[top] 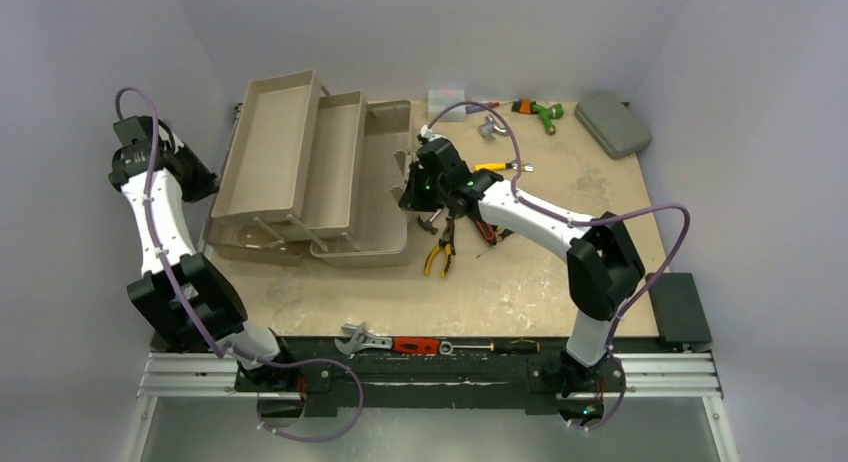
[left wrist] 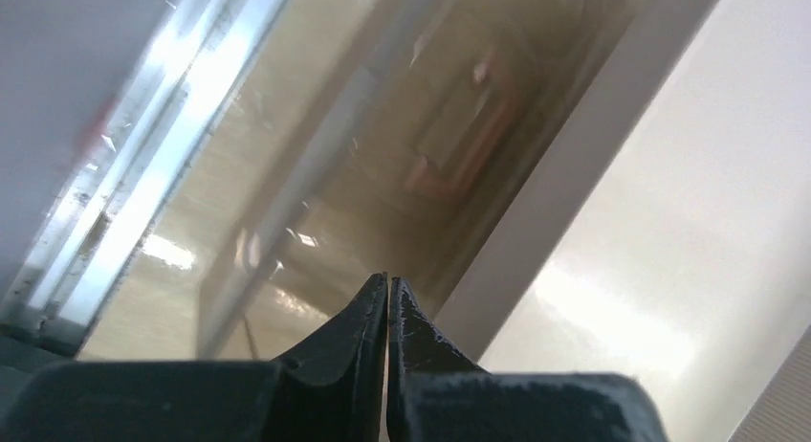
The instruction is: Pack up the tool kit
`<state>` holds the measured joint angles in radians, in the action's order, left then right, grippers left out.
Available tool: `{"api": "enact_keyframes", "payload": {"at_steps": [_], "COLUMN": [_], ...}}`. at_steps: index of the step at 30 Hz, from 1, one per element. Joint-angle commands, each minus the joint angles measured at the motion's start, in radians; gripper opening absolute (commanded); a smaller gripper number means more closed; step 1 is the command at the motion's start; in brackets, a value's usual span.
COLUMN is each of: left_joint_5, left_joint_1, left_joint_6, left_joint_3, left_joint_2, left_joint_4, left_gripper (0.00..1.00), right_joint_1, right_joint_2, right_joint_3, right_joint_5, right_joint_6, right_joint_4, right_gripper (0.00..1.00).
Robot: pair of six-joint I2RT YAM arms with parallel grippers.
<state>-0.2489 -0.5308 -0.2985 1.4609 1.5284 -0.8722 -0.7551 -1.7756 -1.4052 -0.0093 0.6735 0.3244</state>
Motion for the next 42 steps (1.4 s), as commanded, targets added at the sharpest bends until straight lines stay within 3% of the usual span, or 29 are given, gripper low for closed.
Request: {"api": "enact_keyframes", "payload": {"at_steps": [1,6,13,14,15,16,18,21,23,29,38,42], "left_joint_5": [-0.142,-0.097,-0.16,-0.154,-0.143,-0.126,-0.068,-0.036,-0.015,0.045,-0.063,-0.08], "left_joint_1": [0.011,0.011,0.011,0.012,0.011,0.012,0.011,0.012,0.011,0.012,0.019,0.084], "left_joint_6": [-0.075,-0.074,-0.079,-0.083,-0.088,-0.094,-0.107,-0.118,-0.125,-0.15,-0.171,-0.148], "left_joint_3": [0.01,-0.04,-0.052,-0.054,-0.056,-0.058,-0.051,-0.039,-0.026,0.038,0.096,0.122], "left_joint_2": [-0.073,-0.139,-0.074,-0.088,-0.11,-0.133,-0.173,-0.21,-0.23,-0.266,-0.375,-0.401], "left_joint_4": [-0.006,0.021,0.012,0.015,0.02,0.022,0.009,-0.011,-0.023,-0.067,-0.085,-0.122], "left_gripper": [0.0,0.0,0.0,0.05,0.16,0.33,0.53,0.72,0.79,0.86,0.93,0.93], "right_joint_1": [-0.079,-0.077,-0.046,-0.035,-0.022,-0.011,0.005,0.012,0.013,0.013,-0.003,-0.002], "right_joint_2": [-0.077,-0.133,-0.077,-0.069,-0.061,-0.054,-0.044,-0.032,-0.03,-0.022,-0.045,-0.027], "right_joint_3": [-0.071,-0.083,0.044,0.065,0.085,0.107,0.133,0.147,0.147,0.14,0.095,0.123], "right_joint_5": [-0.166,-0.186,-0.149,-0.152,-0.156,-0.163,-0.169,-0.154,-0.151,-0.172,-0.187,-0.151], "right_joint_6": [0.012,0.034,0.045,0.048,0.051,0.055,0.06,0.061,0.064,0.063,0.069,0.102], "right_joint_4": [-0.137,-0.149,-0.189,-0.193,-0.201,-0.218,-0.234,-0.241,-0.243,-0.263,-0.254,-0.268], "right_gripper": [0.0,0.0,0.0,0.0,0.0,0.0,0.0,0.0,0.0,0.0,0.0,0.0]}}
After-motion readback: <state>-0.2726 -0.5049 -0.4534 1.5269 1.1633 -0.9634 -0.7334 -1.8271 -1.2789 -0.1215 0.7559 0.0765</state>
